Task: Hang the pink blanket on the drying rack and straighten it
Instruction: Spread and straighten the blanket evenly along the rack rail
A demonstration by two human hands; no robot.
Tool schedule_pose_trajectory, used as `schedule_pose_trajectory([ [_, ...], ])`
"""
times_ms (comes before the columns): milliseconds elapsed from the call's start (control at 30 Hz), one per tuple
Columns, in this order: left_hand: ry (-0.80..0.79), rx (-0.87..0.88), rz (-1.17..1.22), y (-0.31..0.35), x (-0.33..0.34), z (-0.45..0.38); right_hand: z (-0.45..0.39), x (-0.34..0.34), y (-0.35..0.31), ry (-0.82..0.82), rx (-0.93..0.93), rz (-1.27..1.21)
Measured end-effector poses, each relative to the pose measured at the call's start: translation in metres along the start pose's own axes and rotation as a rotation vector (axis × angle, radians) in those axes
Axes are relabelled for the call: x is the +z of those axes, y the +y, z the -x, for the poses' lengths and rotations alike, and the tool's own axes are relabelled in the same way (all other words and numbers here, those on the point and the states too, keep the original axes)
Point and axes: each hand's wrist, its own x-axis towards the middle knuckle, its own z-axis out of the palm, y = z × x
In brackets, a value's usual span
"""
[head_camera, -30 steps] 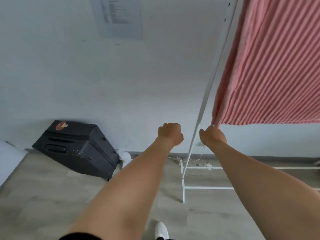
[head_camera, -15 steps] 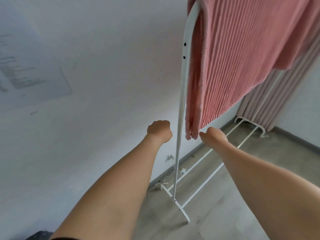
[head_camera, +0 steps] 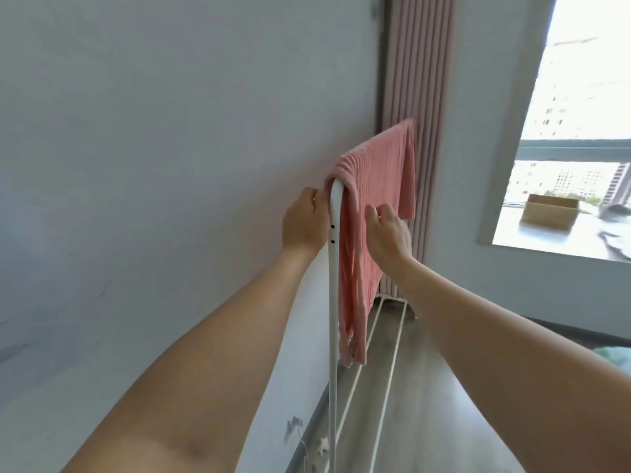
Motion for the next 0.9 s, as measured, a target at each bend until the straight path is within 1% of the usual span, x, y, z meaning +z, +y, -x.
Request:
schedule_pose_trajectory([
  [67, 0.054, 0.054, 0.187, 0.027, -0.003, -0.011, -0.005, -0.005, -0.026, 0.03, -0.05, -0.078],
  [100, 0.053, 0.088, 0.201, 0.039, -0.003, -0.015, -0.006, -0.005, -0.035, 0.023, -0.085, -0.089],
  [167, 0.022, 0.158, 0.13, 0.054, -0.002, -0.018, -0.008, -0.007, -0.047, -0.019, -0.166, -0.049],
  [233, -0.001, 0.17, 0.084, 0.055, 0.0, -0.021, -0.006, -0.008, -0.052, -0.055, -0.209, 0.0],
  [367, -0.007, 0.16, 0.134, 0.043, -0.007, -0.021, 0.001, -0.013, -0.053, -0.079, -0.274, 0.104],
  [433, -0.043, 0.194, 0.131, 0.041, -0.011, -0.017, 0.001, -0.012, -0.053, -0.096, -0.277, 0.141],
  [500, -0.071, 0.22, 0.134, 0.039, -0.014, -0.015, -0.003, -0.013, -0.057, -0.093, -0.237, 0.179],
  [567, -0.071, 0.216, 0.074, 0.037, -0.017, -0.015, -0.008, -0.017, -0.065, -0.025, -0.145, 0.125],
  [633, -0.062, 0.197, 0.014, 0.038, -0.02, -0.014, -0.011, -0.023, -0.077, 0.105, -0.058, -0.051],
  [667, -0.049, 0.191, -0.001, 0.039, -0.02, -0.014, -0.011, -0.025, -0.084, 0.164, -0.067, -0.144],
  [733, -0.011, 0.168, -0.031, 0.044, -0.021, -0.011, -0.004, -0.022, -0.094, 0.204, -0.196, -0.232],
  [800, 0.023, 0.162, -0.047, 0.049, -0.023, -0.005, 0.009, -0.015, -0.098, 0.156, -0.311, -0.211],
  [867, 0.069, 0.128, 0.055, 0.05, -0.03, 0.004, 0.02, -0.009, -0.092, 0.08, -0.364, -0.151],
  [900, 0.12, 0.092, 0.113, 0.049, -0.035, 0.008, 0.024, -0.006, -0.088, 0.056, -0.385, -0.122],
])
